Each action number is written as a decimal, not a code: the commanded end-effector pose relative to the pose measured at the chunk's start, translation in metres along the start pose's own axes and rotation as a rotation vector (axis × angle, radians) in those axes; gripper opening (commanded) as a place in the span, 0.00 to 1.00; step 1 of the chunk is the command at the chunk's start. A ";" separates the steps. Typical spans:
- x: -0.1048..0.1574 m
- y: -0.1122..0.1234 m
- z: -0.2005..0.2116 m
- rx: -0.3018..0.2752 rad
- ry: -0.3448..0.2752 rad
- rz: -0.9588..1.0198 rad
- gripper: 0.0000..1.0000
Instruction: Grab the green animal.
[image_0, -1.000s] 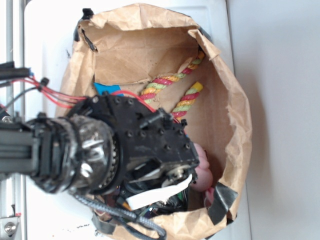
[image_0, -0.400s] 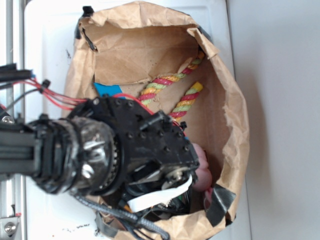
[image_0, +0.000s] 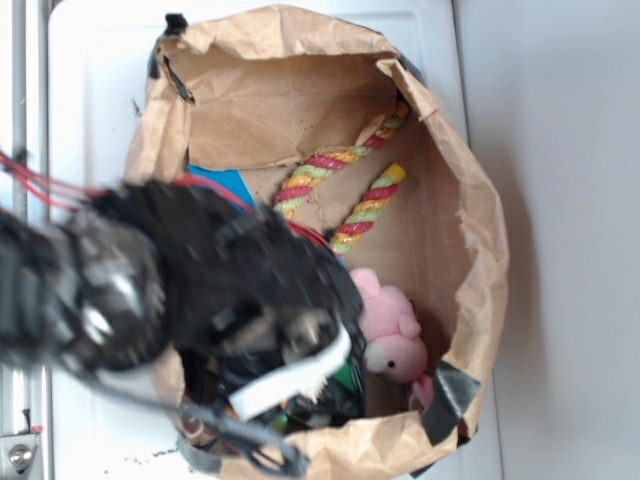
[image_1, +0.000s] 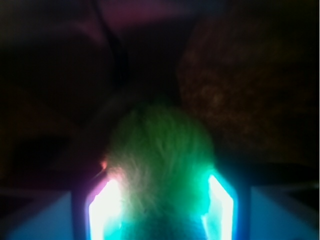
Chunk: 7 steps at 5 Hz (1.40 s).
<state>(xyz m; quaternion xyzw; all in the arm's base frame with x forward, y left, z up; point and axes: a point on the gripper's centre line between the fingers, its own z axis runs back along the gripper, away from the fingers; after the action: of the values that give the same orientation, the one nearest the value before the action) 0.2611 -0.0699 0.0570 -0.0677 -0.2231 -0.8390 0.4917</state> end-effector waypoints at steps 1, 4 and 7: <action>-0.008 0.005 0.043 0.114 0.109 0.285 0.00; -0.006 0.009 0.077 0.137 0.181 0.997 0.00; -0.003 0.016 0.111 0.380 0.327 1.679 0.00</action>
<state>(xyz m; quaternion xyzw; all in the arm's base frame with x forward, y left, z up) 0.2605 -0.0139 0.1341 -0.0168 -0.1231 -0.1439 0.9818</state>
